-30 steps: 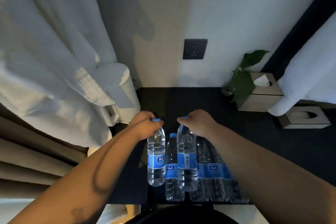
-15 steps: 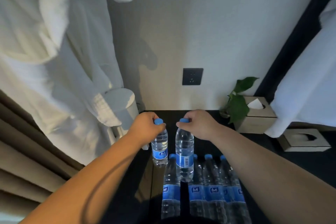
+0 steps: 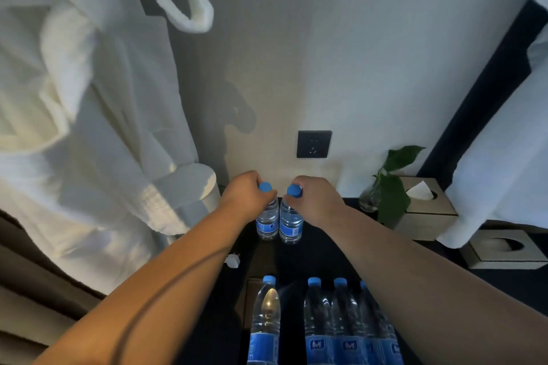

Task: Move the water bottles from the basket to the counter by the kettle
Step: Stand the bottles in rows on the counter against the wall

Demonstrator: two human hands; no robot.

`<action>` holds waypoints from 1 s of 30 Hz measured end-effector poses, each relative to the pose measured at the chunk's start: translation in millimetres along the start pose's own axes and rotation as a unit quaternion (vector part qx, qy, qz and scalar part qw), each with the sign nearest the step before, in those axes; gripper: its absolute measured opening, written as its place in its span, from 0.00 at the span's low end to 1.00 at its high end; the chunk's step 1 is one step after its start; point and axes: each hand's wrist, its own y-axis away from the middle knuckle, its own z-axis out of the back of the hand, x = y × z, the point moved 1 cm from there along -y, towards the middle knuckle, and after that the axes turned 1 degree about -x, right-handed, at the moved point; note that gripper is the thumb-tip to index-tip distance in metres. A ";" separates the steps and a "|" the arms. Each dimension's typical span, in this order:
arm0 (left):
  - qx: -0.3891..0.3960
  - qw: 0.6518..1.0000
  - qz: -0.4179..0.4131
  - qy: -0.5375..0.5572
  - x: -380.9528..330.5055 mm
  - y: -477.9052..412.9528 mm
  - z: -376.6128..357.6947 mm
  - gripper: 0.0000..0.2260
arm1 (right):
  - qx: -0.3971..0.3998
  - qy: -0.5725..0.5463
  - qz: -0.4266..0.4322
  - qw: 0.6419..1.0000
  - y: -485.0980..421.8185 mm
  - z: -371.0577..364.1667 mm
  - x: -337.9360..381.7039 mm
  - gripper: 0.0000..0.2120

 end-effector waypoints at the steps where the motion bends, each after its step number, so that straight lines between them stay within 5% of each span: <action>1: 0.001 1.000 0.001 -0.003 -1.2 -4.8 -2.2 0.13 | -0.002 -0.005 -0.008 1.000 -5.2 -0.6 -1.8 0.08; 19: -0.024 0.999 0.017 0.018 9.3 -43.9 -33.5 0.17 | -0.020 -0.037 -0.034 0.999 -46.3 -21.9 -21.3 0.06; 27: -0.015 0.998 0.024 0.049 14.6 -35.7 -37.3 0.14 | 0.001 -0.042 -0.050 0.998 -37.8 -25.8 -34.3 0.19; 30: 0.015 0.998 0.031 0.044 27.1 -20.4 -44.6 0.22 | 0.060 -0.032 -0.092 0.993 -19.0 -34.6 -51.6 0.21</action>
